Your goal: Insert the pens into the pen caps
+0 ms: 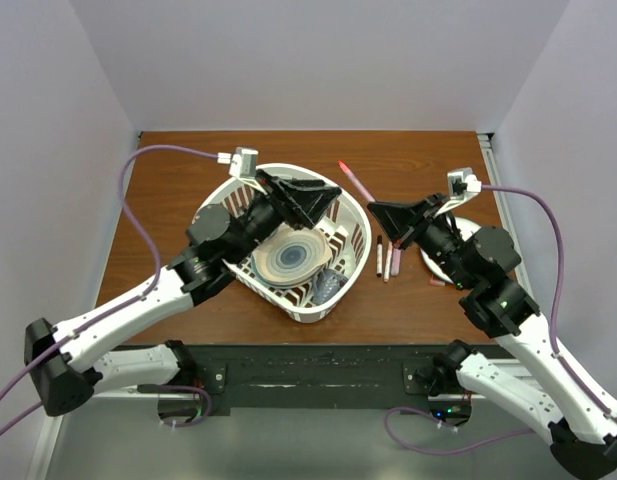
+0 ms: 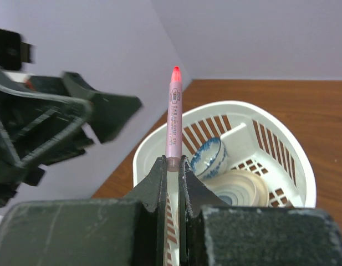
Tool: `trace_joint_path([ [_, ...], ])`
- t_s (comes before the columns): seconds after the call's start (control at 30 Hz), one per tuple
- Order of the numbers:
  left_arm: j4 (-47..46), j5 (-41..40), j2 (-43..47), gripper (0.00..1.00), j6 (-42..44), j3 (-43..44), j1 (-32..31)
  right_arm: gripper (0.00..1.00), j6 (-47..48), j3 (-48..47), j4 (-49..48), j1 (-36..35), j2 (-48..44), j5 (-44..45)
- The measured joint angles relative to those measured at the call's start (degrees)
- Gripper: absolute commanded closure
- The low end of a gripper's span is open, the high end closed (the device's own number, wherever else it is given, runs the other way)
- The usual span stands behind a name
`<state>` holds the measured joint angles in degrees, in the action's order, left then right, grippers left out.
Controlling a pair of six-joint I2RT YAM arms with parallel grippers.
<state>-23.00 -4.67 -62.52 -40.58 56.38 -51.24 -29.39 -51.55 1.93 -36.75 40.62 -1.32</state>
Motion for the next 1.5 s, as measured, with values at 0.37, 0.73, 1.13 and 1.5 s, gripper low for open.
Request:
trace_joint_path([
  [0.37, -8.68, 7.74, -7.87, 0.48, -15.87, -0.63, 0.87, 1.00, 0.04, 2.32, -7.32, 0.00, -0.15, -1.42],
  [0.73, -20.28, 8.26, -10.05, 0.59, -21.59, -0.98, 0.94, 1.00, -0.50, 4.28, -9.46, 0.00, -0.17, -4.20],
  [1.13, -19.08, 7.67, -9.44, 0.34, -22.97, -2.89, 0.94, 1.00, 0.46, 5.16, -6.69, 0.00, -1.99, 0.52],
  [1.5, -17.62, 5.84, -8.61, 0.36, -23.10, -3.37, 0.94, 1.00, 0.70, 4.63, -6.25, 0.00, -0.63, 0.31],
])
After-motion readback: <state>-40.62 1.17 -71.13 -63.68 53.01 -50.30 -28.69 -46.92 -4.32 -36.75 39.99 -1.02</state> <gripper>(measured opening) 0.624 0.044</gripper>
